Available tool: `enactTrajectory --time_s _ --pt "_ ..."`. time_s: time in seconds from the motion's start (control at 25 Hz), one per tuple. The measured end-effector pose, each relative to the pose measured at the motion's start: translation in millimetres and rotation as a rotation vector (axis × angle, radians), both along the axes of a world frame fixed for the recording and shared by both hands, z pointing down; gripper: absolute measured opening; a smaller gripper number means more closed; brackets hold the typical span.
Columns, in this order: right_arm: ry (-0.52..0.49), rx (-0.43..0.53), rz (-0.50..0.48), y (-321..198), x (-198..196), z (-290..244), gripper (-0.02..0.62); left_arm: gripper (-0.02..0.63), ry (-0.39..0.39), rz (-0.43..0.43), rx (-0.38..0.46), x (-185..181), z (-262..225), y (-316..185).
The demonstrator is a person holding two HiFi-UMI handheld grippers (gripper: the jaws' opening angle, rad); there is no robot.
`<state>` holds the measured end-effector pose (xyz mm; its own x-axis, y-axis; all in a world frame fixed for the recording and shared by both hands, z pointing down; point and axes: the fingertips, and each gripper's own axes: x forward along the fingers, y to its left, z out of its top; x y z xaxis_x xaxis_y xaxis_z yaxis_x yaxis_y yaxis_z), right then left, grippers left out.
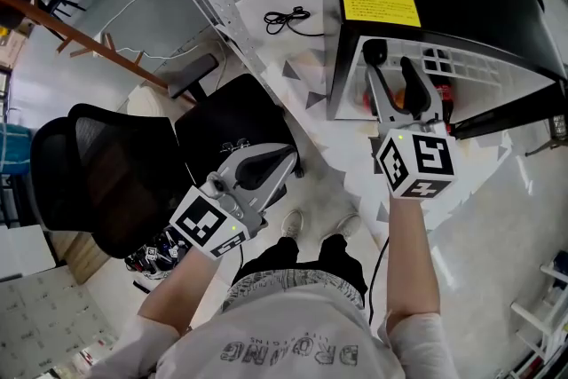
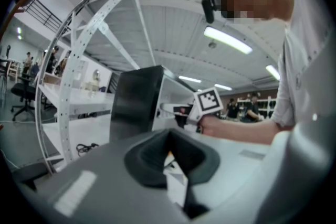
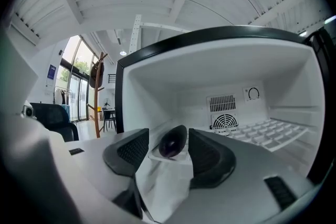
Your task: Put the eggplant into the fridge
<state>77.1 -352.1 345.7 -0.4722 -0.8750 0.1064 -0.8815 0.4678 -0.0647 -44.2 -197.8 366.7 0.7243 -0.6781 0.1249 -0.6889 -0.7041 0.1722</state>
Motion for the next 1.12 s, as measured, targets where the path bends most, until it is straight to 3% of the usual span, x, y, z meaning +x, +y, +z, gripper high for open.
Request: enactTrajectory --time_s 1.12 --pt "0.023 0.021 -0.037 102 17 -23 0.041 0.008 0.030 0.073 0.091 8 -31 26"
